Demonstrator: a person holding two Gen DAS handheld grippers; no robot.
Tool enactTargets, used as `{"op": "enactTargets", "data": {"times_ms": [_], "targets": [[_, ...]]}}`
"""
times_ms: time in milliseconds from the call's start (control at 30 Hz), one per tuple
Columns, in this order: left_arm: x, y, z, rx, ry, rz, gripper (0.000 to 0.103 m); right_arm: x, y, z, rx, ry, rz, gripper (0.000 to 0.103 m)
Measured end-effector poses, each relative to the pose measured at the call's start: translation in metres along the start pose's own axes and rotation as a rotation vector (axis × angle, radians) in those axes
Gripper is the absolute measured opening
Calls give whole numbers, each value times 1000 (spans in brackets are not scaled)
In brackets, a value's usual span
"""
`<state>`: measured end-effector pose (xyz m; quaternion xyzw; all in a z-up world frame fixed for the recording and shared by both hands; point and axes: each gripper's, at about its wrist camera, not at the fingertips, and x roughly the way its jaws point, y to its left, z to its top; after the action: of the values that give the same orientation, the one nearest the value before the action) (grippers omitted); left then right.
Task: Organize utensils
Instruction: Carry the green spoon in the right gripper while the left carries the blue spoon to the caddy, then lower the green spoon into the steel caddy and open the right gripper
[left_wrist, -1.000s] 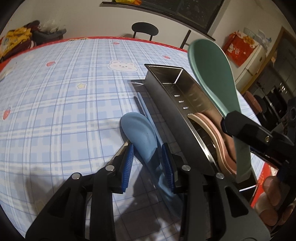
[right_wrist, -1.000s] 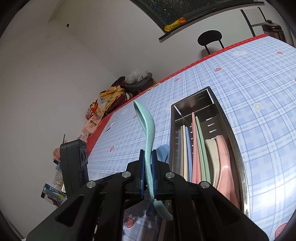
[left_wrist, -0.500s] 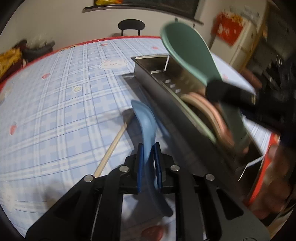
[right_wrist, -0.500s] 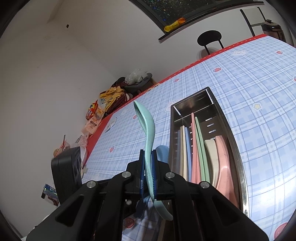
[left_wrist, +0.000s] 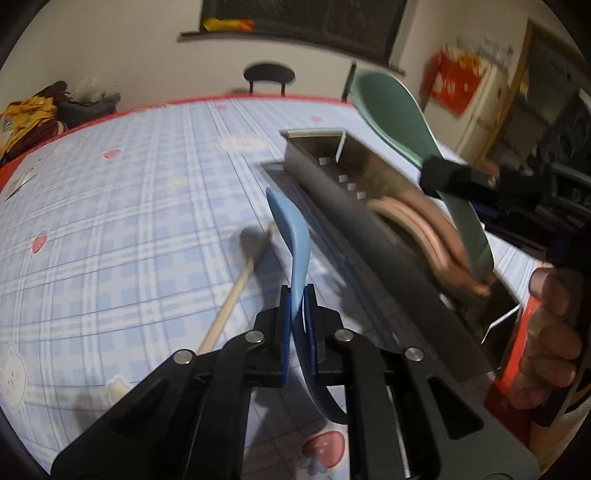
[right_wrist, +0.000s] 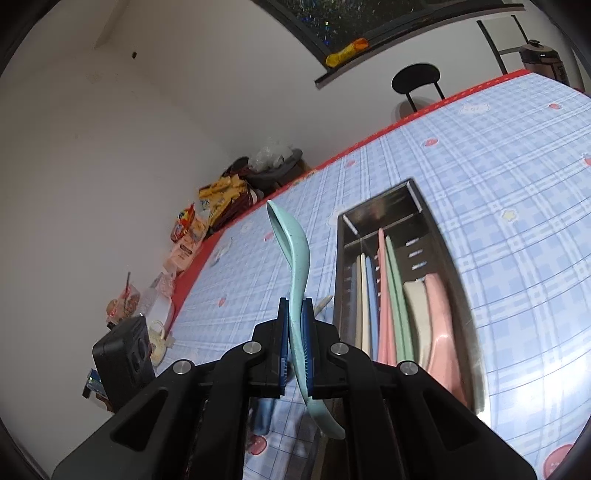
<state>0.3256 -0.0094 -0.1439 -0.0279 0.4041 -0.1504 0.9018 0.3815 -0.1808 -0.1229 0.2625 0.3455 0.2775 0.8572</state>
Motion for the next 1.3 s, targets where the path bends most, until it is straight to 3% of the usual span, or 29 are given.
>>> {"op": "enactTargets", "data": {"times_ms": [133, 300, 433, 700, 1033, 1100, 1167, 1200, 1267, 1300], "targets": [[-14, 3, -2, -13, -77, 3, 11, -19, -17, 2, 25, -55, -16, 8], [-18, -2, -2, -4, -89, 15, 11, -22, -45, 2, 96, -48, -74, 8], [-20, -2, 0, -10, -94, 33, 11, -14, -42, -2, 71, -21, -83, 8], [-37, -21, 17, -32, -140, -45, 11, -1, -36, -7, 47, 23, -100, 8], [-12, -40, 31, -77, -90, -103, 11, 3, -39, -5, 60, 33, -93, 9], [-9, -41, 33, -80, -81, -105, 11, 0, -41, -4, 67, 27, -92, 16], [-7, -42, 36, -81, -71, -105, 11, -5, -41, -3, 73, 9, -90, 37], [-6, -43, 36, -80, -66, -105, 11, -10, -40, -2, 73, -10, -85, 42], [-3, -45, 40, -84, -56, -110, 11, -20, -36, 1, 60, -54, -89, 63], [-2, -45, 41, -91, -48, -116, 11, -24, -35, 2, 54, -75, -98, 69]]}}
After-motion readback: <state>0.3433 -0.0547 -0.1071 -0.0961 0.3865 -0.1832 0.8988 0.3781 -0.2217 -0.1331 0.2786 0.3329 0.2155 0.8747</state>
